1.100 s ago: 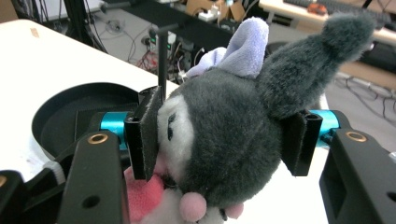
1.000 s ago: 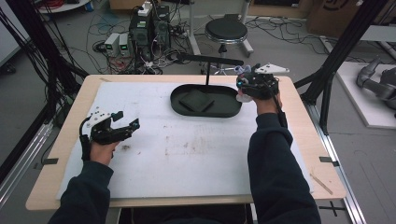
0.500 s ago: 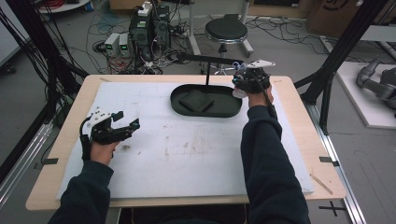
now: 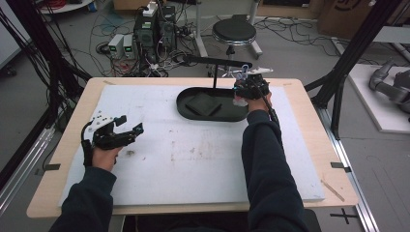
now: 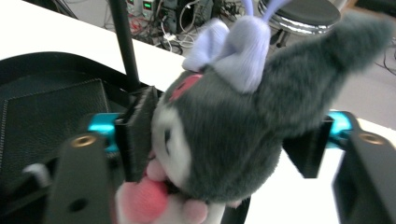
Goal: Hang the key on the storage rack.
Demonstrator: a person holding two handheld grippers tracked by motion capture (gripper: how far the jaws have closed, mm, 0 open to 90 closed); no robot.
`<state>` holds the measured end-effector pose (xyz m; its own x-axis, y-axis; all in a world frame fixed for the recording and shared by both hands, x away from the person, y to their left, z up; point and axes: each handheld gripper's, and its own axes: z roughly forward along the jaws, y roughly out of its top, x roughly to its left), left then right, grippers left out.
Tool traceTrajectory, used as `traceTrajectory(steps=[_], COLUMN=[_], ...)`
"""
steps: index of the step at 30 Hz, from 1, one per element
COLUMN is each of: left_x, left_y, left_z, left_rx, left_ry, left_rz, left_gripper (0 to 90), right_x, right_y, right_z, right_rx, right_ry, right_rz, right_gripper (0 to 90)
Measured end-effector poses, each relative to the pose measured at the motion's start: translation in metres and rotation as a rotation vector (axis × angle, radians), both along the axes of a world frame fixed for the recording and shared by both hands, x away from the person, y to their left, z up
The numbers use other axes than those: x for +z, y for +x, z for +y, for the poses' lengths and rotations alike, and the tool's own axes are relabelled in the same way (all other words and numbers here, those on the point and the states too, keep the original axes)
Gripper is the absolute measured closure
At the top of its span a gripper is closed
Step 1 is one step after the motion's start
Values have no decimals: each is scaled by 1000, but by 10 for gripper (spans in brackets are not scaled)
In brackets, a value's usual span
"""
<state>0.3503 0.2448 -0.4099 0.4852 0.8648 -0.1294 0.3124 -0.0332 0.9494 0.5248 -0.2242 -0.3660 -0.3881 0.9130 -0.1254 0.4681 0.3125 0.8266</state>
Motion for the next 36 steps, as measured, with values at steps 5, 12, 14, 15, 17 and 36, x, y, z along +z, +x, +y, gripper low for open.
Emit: traceTrajectory(steps=[5,12,14,15,17,36], left_x=[0,0,1,1,2,6], left_y=[0,1,1,1,2,-3], left_z=[-1,0,1,1,1,-2], left_rx=[-5,9,16,17,20,18], left_ry=[6,-14,-26,-28,-29,-26], left_rz=[-1,-2,3,3,-2,-45], left_gripper=[222,218,204,203,200,200], right_x=[-2,15,22,23,27,-30], right_y=[-5,-33,-46,-57,-71,-183], right_z=[-8,-33,-40,-43,-49,-82], right_rx=[-1,117,165,187,214,230], right_ry=[26,58,59,50,37,17], right_rz=[-1,29,40,5,50,-10], right_gripper=[207,207,207,210,209,210])
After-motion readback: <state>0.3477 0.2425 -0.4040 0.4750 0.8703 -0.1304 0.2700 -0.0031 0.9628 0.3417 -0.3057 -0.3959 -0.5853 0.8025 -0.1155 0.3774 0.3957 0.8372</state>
